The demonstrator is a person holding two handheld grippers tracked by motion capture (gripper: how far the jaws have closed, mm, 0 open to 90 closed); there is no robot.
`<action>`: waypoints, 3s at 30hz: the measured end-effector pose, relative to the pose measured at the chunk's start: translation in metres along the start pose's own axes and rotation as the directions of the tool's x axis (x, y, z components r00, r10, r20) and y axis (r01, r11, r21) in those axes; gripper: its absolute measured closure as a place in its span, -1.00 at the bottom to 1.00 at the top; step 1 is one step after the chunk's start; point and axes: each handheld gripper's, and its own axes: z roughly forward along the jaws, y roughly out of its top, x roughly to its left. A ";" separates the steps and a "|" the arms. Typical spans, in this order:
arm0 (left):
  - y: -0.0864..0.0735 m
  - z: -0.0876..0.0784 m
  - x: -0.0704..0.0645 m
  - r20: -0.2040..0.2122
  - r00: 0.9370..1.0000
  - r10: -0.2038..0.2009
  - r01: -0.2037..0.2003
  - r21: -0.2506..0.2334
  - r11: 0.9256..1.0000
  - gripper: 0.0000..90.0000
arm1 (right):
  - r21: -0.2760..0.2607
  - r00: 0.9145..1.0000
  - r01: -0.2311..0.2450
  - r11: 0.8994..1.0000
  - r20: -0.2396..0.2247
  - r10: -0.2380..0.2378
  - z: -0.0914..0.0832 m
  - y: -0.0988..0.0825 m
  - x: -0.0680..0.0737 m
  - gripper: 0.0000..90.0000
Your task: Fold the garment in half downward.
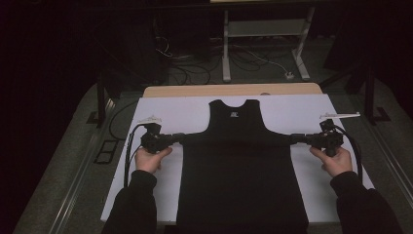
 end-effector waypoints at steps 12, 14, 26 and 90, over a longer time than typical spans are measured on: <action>-0.011 -0.007 -0.006 0.006 1.000 0.008 -0.008 0.030 1.000 0.90 | 0.013 1.000 0.004 1.000 -0.005 -0.004 -0.005 -0.009 0.006 0.86; -0.012 -0.007 -0.006 0.006 1.000 0.007 -0.007 0.038 0.999 0.90 | 0.016 1.000 0.007 1.000 -0.005 -0.007 -0.006 -0.010 0.007 0.86; -0.017 -0.011 -0.010 0.010 1.000 0.012 -0.013 0.061 0.998 0.90 | 0.036 1.000 0.006 0.999 -0.009 -0.005 -0.009 -0.017 0.012 0.85; -0.041 -0.023 -0.025 0.053 0.998 0.026 -0.038 0.248 0.968 0.91 | 0.193 1.000 -0.022 0.981 -0.015 0.026 -0.021 -0.054 0.025 0.85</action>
